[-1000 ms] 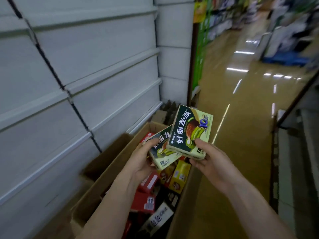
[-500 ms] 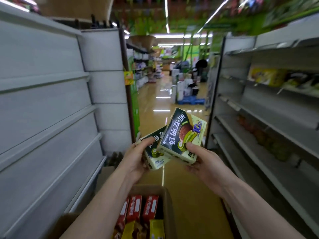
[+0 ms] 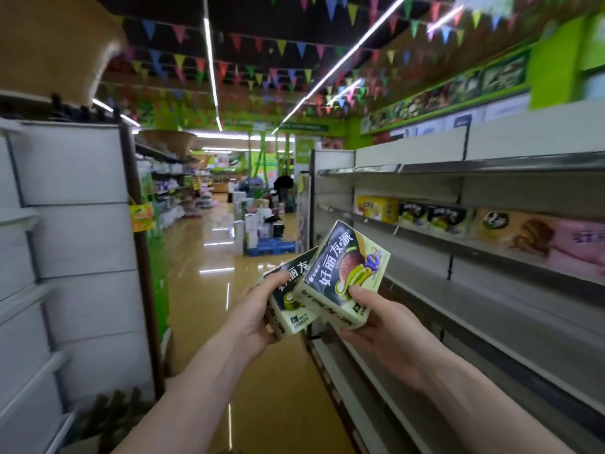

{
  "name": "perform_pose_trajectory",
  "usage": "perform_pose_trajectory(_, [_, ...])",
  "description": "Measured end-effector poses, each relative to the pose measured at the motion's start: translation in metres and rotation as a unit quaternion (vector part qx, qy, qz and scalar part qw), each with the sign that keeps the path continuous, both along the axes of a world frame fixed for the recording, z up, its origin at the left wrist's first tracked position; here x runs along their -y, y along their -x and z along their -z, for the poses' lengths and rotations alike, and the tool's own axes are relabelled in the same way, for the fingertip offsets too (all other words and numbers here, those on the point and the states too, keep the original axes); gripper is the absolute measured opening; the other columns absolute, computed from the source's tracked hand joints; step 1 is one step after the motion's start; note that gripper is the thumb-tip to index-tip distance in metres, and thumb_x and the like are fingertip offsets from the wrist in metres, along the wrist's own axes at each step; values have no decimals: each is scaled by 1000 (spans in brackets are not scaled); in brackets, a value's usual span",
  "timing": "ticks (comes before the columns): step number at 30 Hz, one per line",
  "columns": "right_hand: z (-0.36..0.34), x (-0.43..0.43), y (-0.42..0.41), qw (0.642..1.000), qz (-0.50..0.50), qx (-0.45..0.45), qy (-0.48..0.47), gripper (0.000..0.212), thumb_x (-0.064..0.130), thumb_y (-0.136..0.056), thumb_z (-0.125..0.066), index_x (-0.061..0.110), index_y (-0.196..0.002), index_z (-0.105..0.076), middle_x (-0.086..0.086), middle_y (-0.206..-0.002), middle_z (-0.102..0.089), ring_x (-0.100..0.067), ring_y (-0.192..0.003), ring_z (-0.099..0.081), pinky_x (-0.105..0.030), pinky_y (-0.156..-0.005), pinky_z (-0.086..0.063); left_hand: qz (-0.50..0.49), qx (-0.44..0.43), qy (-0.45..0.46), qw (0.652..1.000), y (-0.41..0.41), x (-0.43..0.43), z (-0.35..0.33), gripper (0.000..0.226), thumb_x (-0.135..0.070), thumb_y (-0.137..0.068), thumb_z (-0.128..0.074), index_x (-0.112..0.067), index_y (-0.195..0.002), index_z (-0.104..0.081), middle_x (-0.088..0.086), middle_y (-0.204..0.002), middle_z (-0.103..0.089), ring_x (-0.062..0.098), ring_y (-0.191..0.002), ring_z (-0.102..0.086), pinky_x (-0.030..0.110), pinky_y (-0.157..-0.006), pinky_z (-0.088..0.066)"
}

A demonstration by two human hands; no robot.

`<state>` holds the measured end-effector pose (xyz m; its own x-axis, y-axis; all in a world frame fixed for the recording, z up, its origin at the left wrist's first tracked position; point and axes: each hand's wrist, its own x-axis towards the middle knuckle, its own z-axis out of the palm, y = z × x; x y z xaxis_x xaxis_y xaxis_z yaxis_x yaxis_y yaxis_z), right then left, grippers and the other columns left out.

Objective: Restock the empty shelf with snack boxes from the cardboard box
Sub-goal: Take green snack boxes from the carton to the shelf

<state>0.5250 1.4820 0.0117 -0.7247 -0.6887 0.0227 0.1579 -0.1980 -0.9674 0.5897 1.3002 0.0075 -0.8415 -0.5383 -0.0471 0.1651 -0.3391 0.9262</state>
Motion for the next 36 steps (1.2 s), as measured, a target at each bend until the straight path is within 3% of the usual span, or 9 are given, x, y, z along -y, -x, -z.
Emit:
perform_pose_trajectory(2, [-6,-14,5,1000,17,-5,0,48,34,-72,-66,10,-114,-65,-8,-106,-73,-24,-104,-66,-32,-85,-50,11,-7,6,1000,12,-11,-7,64,-39,-51,-77,-18,-110,-63,5,-86,-72,22,-77,-67,28,-57,-49])
perform_pose_trajectory(6, [-18,-45,15,998,56,-13,-1,35,28,-85,-63,10,-115,-64,-8,-106,-73,-24,-102,-68,-35,-88,-52,53,-19,20,998,35,-37,-19,30,-31,-70,-75,-18,-96,-65,4,-73,-72,25,-76,-66,32,-62,-47])
perform_pose_trajectory(10, [-28,-79,22,995,90,-36,-12,34,29,-87,-61,11,-116,-64,-7,-106,-73,-26,-104,-67,-34,-85,-53,89,-26,12,996,52,-69,-31,17,-27,-79,-71,-17,-89,-62,4,-65,-71,24,-71,-65,32,-62,-46])
perform_pose_trajectory(16, [-37,-121,28,989,140,-34,-10,34,28,-84,-64,8,-112,-65,-13,-105,-73,-33,-108,-64,-42,-98,-47,136,-15,7,991,73,-110,-43,14,-27,-81,-71,-16,-88,-65,9,-74,-73,26,-72,-66,32,-63,-48])
perform_pose_trajectory(18, [-39,-133,31,987,154,-38,-10,42,30,-75,-67,8,-110,-65,-13,-103,-73,-34,-107,-65,-43,-97,-47,147,-19,2,989,80,-121,-48,15,-26,-81,-71,-17,-91,-65,10,-78,-73,27,-74,-67,32,-62,-49])
perform_pose_trajectory(21, [-42,-152,36,985,169,-41,2,51,33,-68,-68,8,-113,-64,-12,-103,-74,-29,-98,-68,-41,-94,-50,161,-6,6,987,91,-139,-53,41,-29,-68,-78,-15,-104,-65,14,-94,-74,32,-90,-67,39,-73,-51])
perform_pose_trajectory(27, [-41,-193,48,983,180,-38,3,55,31,-69,-70,11,-119,-60,-14,-103,-73,-27,-88,-72,-38,-84,-55,177,18,3,984,111,-176,-54,46,-29,-68,-80,-12,-108,-64,16,-98,-74,35,-97,-68,45,-83,-53])
perform_pose_trajectory(32, [-45,-233,58,981,190,-37,-13,49,24,-72,-71,9,-118,-59,-14,-102,-73,-27,-89,-70,-40,-82,-55,201,28,6,979,126,-213,-57,30,-26,-75,-76,-11,-98,-65,13,-86,-73,31,-83,-68,37,-63,-54])
perform_pose_trajectory(36, [-52,-273,64,974,218,-50,-24,31,17,-85,-66,8,-115,-62,-14,-101,-73,-27,-86,-68,-41,-83,-54,231,16,-12,973,141,-256,-60,18,-23,-79,-74,-11,-89,-67,11,-79,-74,29,-82,-68,41,-75,-54])
